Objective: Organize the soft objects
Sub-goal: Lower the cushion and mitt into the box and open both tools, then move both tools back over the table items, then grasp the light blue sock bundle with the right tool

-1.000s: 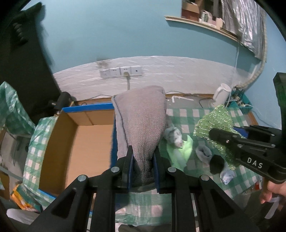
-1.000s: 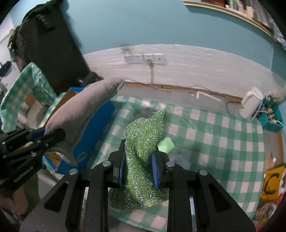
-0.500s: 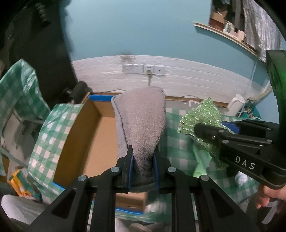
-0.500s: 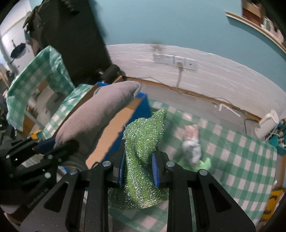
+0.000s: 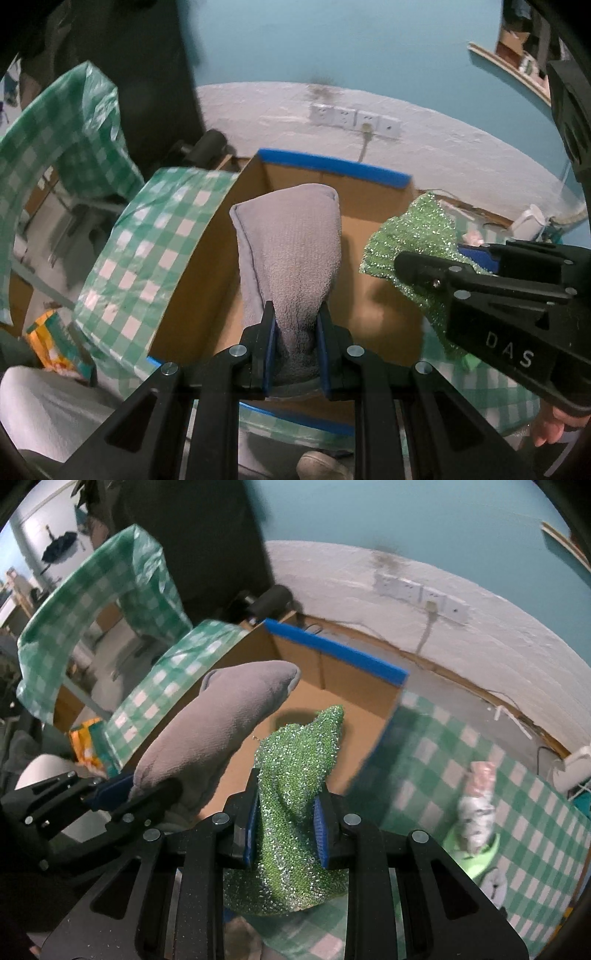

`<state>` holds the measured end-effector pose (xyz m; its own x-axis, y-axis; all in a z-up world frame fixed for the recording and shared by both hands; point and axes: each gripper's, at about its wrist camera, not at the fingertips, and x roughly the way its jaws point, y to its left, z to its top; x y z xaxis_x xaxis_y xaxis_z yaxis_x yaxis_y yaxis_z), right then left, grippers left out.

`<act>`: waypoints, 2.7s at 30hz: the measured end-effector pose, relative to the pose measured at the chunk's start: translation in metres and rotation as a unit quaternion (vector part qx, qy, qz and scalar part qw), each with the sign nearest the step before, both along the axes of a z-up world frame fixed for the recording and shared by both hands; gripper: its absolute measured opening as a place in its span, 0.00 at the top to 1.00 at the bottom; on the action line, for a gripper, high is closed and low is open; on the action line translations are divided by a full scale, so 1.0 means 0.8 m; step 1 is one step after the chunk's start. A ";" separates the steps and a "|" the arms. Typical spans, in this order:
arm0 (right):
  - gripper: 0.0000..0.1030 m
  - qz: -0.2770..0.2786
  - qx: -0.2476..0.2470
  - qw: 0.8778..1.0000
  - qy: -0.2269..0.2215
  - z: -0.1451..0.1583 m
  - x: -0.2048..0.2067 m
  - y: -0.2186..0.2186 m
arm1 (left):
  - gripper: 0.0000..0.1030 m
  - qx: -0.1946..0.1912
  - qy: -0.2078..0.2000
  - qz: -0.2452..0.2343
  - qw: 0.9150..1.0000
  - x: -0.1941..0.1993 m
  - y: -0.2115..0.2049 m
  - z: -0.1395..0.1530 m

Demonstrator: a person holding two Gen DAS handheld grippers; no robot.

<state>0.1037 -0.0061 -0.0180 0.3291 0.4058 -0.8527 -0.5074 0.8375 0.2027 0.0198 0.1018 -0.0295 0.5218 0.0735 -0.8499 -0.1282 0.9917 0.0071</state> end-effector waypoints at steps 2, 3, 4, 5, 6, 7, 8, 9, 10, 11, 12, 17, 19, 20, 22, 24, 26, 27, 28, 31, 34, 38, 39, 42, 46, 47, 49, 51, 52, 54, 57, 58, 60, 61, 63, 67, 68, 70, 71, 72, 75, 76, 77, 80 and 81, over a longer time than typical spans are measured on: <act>0.76 0.008 0.000 1.000 0.013 -0.011 0.003 0.013 | 0.80 -0.008 0.007 0.013 1.000 0.001 0.011 -0.009; 0.74 0.010 0.001 1.000 0.018 -0.015 0.006 0.016 | 0.78 -0.010 0.012 0.017 1.000 0.002 0.013 -0.012; 0.71 0.012 0.004 1.000 0.025 -0.020 0.008 0.021 | 0.73 -0.011 0.016 0.021 1.000 0.002 0.016 -0.015; 0.71 0.014 0.005 0.999 0.030 -0.022 0.011 0.024 | 0.71 -0.013 0.016 0.024 0.999 0.002 0.020 -0.017; 0.71 0.014 0.006 0.999 0.033 -0.025 0.012 0.026 | 0.67 -0.014 0.014 0.028 0.999 0.001 0.022 -0.016; 0.65 0.013 0.005 0.999 0.034 -0.026 0.014 0.026 | 0.65 -0.015 0.010 0.030 0.999 0.001 0.024 -0.015; 0.57 0.011 0.003 0.999 0.032 -0.027 0.014 0.027 | 0.62 -0.013 0.008 0.035 0.999 0.001 0.025 -0.013; 0.51 0.008 0.000 1.000 0.029 -0.027 0.014 0.028 | 0.58 -0.009 0.004 0.039 0.999 0.000 0.026 -0.010; 0.40 0.006 -0.003 1.000 0.024 -0.027 0.014 0.028 | 0.55 -0.009 0.002 0.042 0.999 0.001 0.027 -0.009; 0.38 0.004 -0.004 1.000 0.021 -0.027 0.014 0.028 | 0.55 -0.010 0.000 0.042 0.999 0.001 0.029 -0.010; 0.38 0.001 -0.004 1.000 0.019 -0.026 0.015 0.027 | 0.54 -0.011 0.001 0.043 0.999 0.002 0.029 -0.010; 0.37 -0.009 -0.002 1.000 0.015 -0.021 0.015 0.016 | 0.54 -0.005 0.003 0.039 0.999 0.003 0.027 -0.010; 0.37 -0.015 -0.001 1.000 0.014 -0.019 0.015 0.009 | 0.54 -0.006 0.003 0.035 0.999 0.003 0.023 -0.010; 0.37 -0.018 -0.002 1.000 0.013 -0.017 0.014 0.004 | 0.53 -0.007 0.002 0.033 0.999 0.003 0.021 -0.010; 0.35 -0.025 -0.005 1.000 0.008 -0.015 0.012 -0.006 | 0.52 -0.007 0.003 0.029 1.000 0.003 0.017 -0.009; 0.31 -0.032 -0.009 0.999 0.007 -0.014 0.011 -0.015 | 0.49 -0.004 0.001 0.025 1.000 0.004 0.010 -0.008; 0.31 -0.040 -0.014 0.999 0.007 -0.015 0.009 -0.025 | 0.48 0.000 0.000 0.022 1.000 0.004 0.004 -0.006; 0.31 -0.043 -0.016 0.999 0.008 -0.016 0.008 -0.030 | 0.47 0.000 0.000 0.020 1.000 0.005 0.000 -0.005; 0.31 -0.047 -0.018 0.999 0.008 -0.016 0.006 -0.036 | 0.46 -0.001 0.001 0.015 1.000 0.006 -0.005 -0.004; 0.30 -0.059 -0.021 0.998 0.011 -0.016 0.003 -0.054 | 0.41 0.001 -0.002 0.007 1.000 0.006 -0.018 -0.002; 0.24 -0.076 -0.021 0.997 0.011 -0.015 -0.001 -0.076 | 0.40 0.005 -0.003 -0.007 1.000 0.006 -0.034 0.000; 0.24 -0.095 -0.031 0.995 0.010 -0.017 -0.007 -0.105 | 0.34 0.011 -0.002 -0.029 1.000 0.007 -0.059 0.000; 0.24 -0.101 -0.033 0.994 0.011 -0.019 -0.009 -0.115 | 0.33 0.012 -0.002 -0.033 0.999 0.007 -0.066 0.000; 0.23 -0.117 -0.038 0.992 0.019 -0.025 -0.013 -0.138 | 0.33 0.013 -0.001 -0.048 0.999 0.008 -0.084 0.001; 0.23 -0.140 -0.049 0.989 0.025 -0.033 -0.020 -0.177 | 0.33 0.017 0.002 -0.067 0.998 0.009 -0.108 0.000; 0.23 -0.146 -0.051 0.988 0.027 -0.035 -0.021 -0.185 | 0.33 0.017 0.002 -0.071 0.997 0.010 -0.113 0.001; 0.23 -0.159 -0.051 0.985 0.032 -0.039 -0.025 -0.204 | 0.33 0.019 0.003 -0.080 0.997 0.011 -0.126 0.001; 0.23 -0.169 -0.050 0.984 0.033 -0.040 -0.027 -0.218 | 0.33 0.022 0.004 -0.090 0.996 0.012 -0.139 0.001; 0.23 -0.174 -0.049 0.983 0.033 -0.039 -0.029 -0.226 | 0.31 0.023 0.005 -0.093 0.995 0.012 -0.143 0.000; 0.23 -0.182 -0.048 0.982 0.031 -0.039 -0.033 -0.239 | 0.30 0.025 0.008 -0.100 0.995 0.011 -0.154 -0.002; 0.23 -0.194 -0.050 0.979 0.032 -0.041 -0.041 -0.260 | 0.27 0.031 0.016 -0.114 0.993 0.011 -0.172 -0.008; 0.23 -0.199 -0.052 0.978 0.035 -0.043 -0.044 -0.268 | 0.27 0.034 0.017 -0.119 0.992 0.010 -0.179 -0.010; 0.23 -0.209 -0.054 0.976 0.036 -0.046 -0.049 -0.281 | 0.27 0.040 0.022 -0.128 0.991 0.010 -0.190 -0.015; 0.23 -0.212 -0.056 0.975 0.037 -0.047 -0.052 -0.287 | 0.27 0.042 0.024 -0.131 0.990 0.010 -0.194 -0.017; 0.23 -0.223 -0.060 0.972 0.040 -0.050 -0.057 -0.302 | 0.27 0.043 0.032 -0.138 0.989 0.012 -0.204 -0.022; 0.22 -0.256 -0.071 0.962 0.060 -0.068 -0.066 -0.341 | 0.27 0.046 0.038 -0.147 0.987 0.015 -0.220 -0.029; 0.22 -0.263 -0.073 0.960 0.067 -0.072 -0.067 -0.348 | 0.27 0.047 0.040 -0.149 0.987 0.016 -0.224 -0.032; 0.22 -0.283 -0.075 0.953 0.081 -0.083 -0.071 -0.369 | 0.27 0.047 0.047 -0.151 0.986 0.018 -0.230 -0.039; 0.22 -0.290 -0.076 0.950 0.086 -0.087 -0.073 -0.377 | 0.27 0.047 0.053 -0.153 0.986 0.020 -0.234 -0.044; 0.22 -0.298 -0.078 0.947 0.091 -0.091 -0.075 -0.387 | 0.27 0.047 0.059 -0.155 0.985 0.020 -0.238 -0.048; 0.22 -0.312 -0.084 0.941 0.101 -0.103 -0.079 -0.406 | 0.27 0.054 0.072 -0.162 0.983 0.024 -0.253 -0.060; 0.22 -0.318 -0.085 0.938 0.107 -0.109 -0.080 -0.414 | 0.27 0.056 0.073 -0.165 0.982 0.024 -0.256 -0.062; 0.22 -0.320 -0.086 0.937 0.112 -0.113 -0.081 -0.418 | 0.26 0.059 0.075 -0.168 0.981 0.025 -0.260 -0.063; 0.22 -0.326 -0.083 0.933 0.129 -0.126 -0.087 -0.427 | 0.26 0.062 0.079 -0.173 0.980 0.028 -0.268 -0.067; 0.22 -0.327 -0.083 0.932 0.132 -0.129 -0.087 -0.429 | 0.26 0.063 0.081 -0.174 0.979 0.029 -0.270 -0.069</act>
